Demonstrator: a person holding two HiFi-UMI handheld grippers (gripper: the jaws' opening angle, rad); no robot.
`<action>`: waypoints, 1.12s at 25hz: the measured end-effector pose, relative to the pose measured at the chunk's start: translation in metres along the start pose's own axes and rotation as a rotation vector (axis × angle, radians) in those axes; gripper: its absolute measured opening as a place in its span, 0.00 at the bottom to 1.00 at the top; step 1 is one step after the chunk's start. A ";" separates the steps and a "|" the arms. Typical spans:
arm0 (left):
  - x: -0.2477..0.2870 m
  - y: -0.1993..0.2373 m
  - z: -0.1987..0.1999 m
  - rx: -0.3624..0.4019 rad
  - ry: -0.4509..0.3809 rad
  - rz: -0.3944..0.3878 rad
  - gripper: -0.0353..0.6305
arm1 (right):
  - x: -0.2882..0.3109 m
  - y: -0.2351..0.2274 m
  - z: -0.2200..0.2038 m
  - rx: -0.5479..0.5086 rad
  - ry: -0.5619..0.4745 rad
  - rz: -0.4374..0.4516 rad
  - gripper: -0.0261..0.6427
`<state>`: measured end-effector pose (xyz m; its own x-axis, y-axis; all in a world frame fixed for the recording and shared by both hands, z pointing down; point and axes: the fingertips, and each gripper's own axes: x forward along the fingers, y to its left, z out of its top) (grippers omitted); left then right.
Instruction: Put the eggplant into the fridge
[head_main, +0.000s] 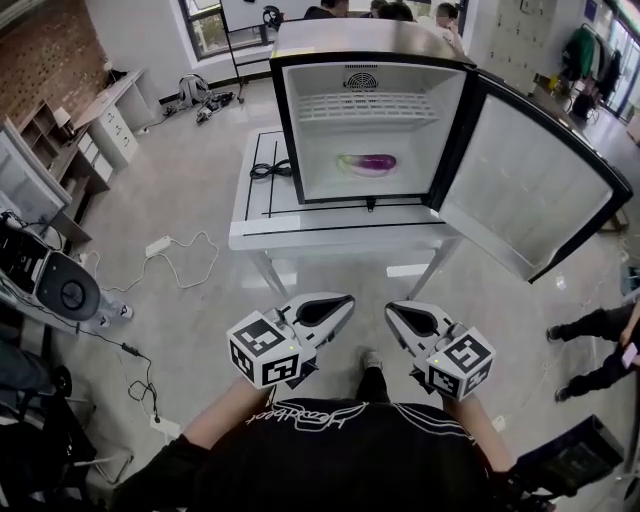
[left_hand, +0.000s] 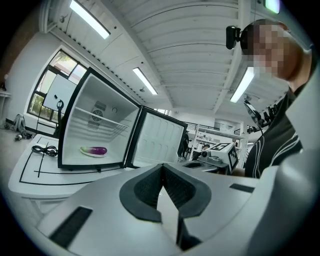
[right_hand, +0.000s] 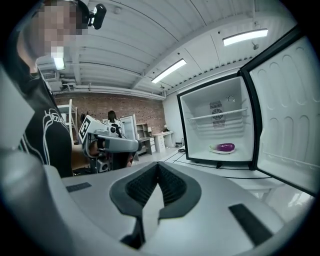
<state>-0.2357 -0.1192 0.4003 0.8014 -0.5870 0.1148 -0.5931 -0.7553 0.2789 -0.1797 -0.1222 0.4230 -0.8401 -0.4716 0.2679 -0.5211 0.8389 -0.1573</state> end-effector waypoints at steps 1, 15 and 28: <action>-0.006 -0.006 -0.002 0.004 0.000 -0.002 0.06 | -0.002 0.007 -0.003 -0.001 0.002 0.002 0.05; -0.045 -0.057 -0.007 0.075 -0.004 -0.030 0.06 | -0.020 0.058 -0.015 -0.072 -0.047 0.013 0.05; -0.055 -0.067 0.000 0.082 -0.035 -0.052 0.06 | -0.031 0.071 -0.008 -0.080 -0.070 -0.007 0.05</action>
<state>-0.2400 -0.0359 0.3748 0.8292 -0.5547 0.0687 -0.5559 -0.8057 0.2048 -0.1890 -0.0461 0.4113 -0.8464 -0.4930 0.2015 -0.5157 0.8532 -0.0784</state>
